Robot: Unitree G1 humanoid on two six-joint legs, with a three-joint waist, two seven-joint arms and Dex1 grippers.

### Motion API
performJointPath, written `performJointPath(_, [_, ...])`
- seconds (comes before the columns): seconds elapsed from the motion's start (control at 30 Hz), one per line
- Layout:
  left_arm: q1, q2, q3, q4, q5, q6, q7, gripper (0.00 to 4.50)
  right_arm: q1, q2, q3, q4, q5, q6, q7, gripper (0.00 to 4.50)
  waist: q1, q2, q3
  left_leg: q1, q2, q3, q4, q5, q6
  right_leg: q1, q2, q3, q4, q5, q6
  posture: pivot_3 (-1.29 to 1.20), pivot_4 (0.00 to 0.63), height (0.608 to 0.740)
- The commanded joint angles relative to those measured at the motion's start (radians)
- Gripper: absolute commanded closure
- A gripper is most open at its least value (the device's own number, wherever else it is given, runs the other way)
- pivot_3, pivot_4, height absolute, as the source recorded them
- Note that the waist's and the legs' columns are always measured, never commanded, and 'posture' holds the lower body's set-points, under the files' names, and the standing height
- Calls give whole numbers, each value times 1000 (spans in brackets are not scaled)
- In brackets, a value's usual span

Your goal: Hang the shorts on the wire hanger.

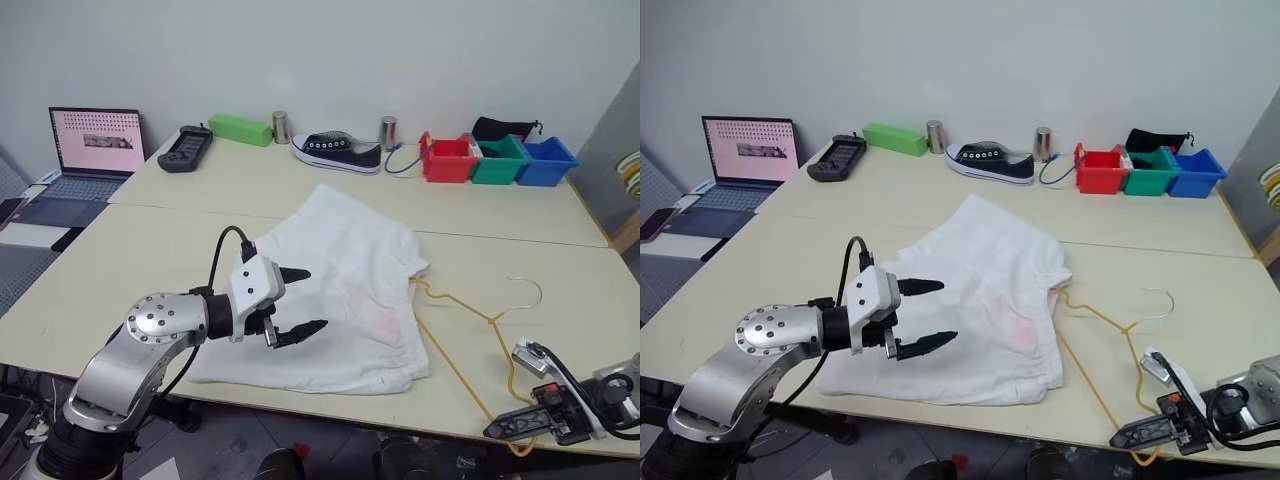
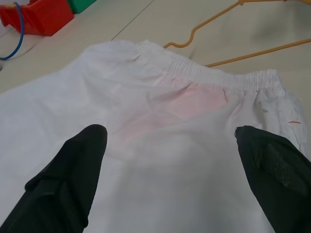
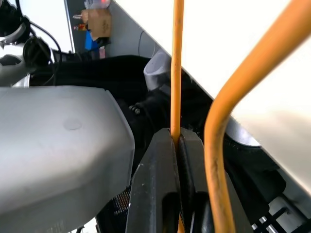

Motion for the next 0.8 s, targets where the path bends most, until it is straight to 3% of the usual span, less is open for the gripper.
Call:
performJointPath(0.03, [-20, 7, 8, -19, 9, -25, 1, 43, -55, 46, -1, 42, 10, 52, -41, 4500, 1, 0, 0, 0, 0, 0, 0, 0, 0, 0, 1, 0, 0, 0, 0, -242, 48, 740])
performJointPath(0.4, [-23, 17, 13, -11, 22, -38, -8, 43, -334, 279, -26, 280, -48, 62, -175, 4500, -3, 2, -2, 0, 1, -1, 1, 0, 0, 0, 2, 0, 1, 1, -2, -232, 39, 740])
performJointPath(0.63, [-69, 32, 32, 36, 30, -54, -29, 43, -502, 201, 84, 263, -197, -172, -117, 4500, 1, 4, -3, 0, 0, -1, 2, 0, 0, 0, 2, 1, 1, 2, -1, -234, 34, 740])
performJointPath(0.8, [-327, 48, 69, 257, 64, -116, -33, 43, -575, 157, 214, 97, -438, -487, -158, 4500, -1, 4, -3, 0, 0, -2, 2, 0, 0, -2, 2, 0, 2, 1, 1, -234, 27, 740])
